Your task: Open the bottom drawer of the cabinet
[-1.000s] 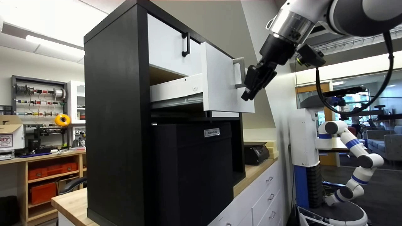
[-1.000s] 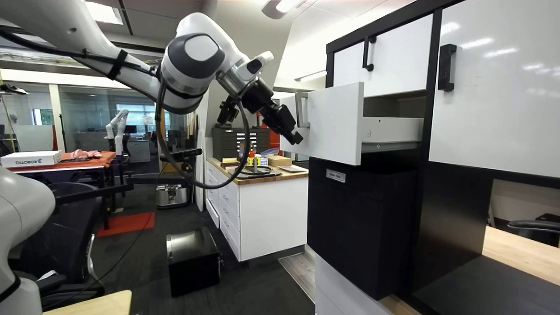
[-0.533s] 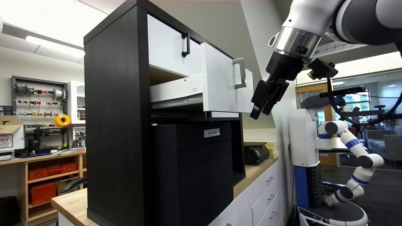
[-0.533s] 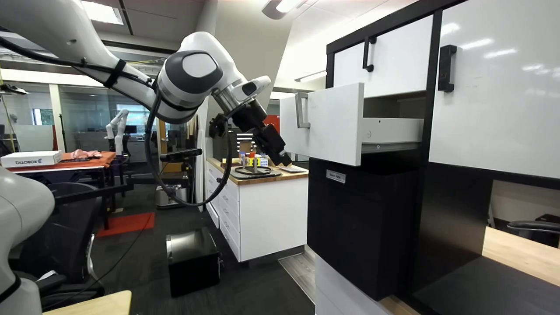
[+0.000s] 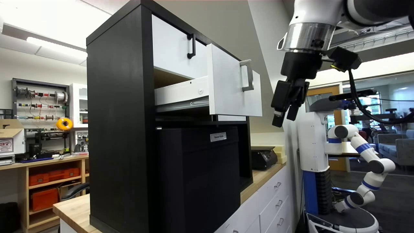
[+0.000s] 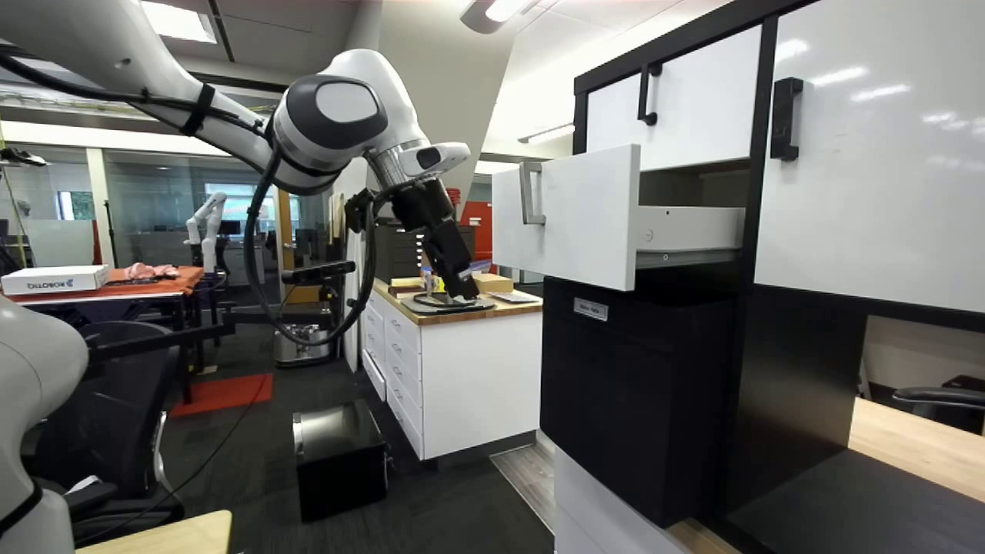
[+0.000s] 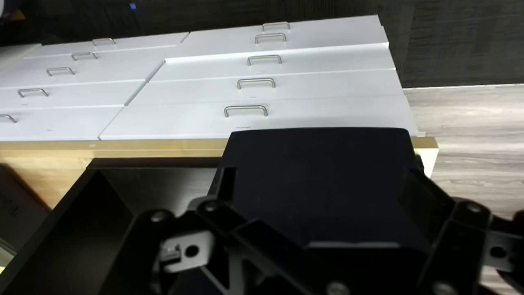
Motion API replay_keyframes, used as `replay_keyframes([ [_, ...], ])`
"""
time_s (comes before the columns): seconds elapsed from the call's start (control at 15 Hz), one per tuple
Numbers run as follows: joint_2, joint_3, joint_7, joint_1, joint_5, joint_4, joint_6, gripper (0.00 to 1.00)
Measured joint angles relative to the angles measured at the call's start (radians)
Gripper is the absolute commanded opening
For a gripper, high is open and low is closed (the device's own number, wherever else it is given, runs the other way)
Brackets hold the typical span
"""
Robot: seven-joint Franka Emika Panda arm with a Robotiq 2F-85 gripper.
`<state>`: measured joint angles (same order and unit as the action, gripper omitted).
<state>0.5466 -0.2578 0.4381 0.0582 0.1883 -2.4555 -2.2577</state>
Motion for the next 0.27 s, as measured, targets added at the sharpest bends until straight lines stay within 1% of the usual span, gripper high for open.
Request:
replay_keyframes([
  [0.27,-0.006,0.004,-0.004,-0.021,-0.021,0.034,0.099,1.0],
])
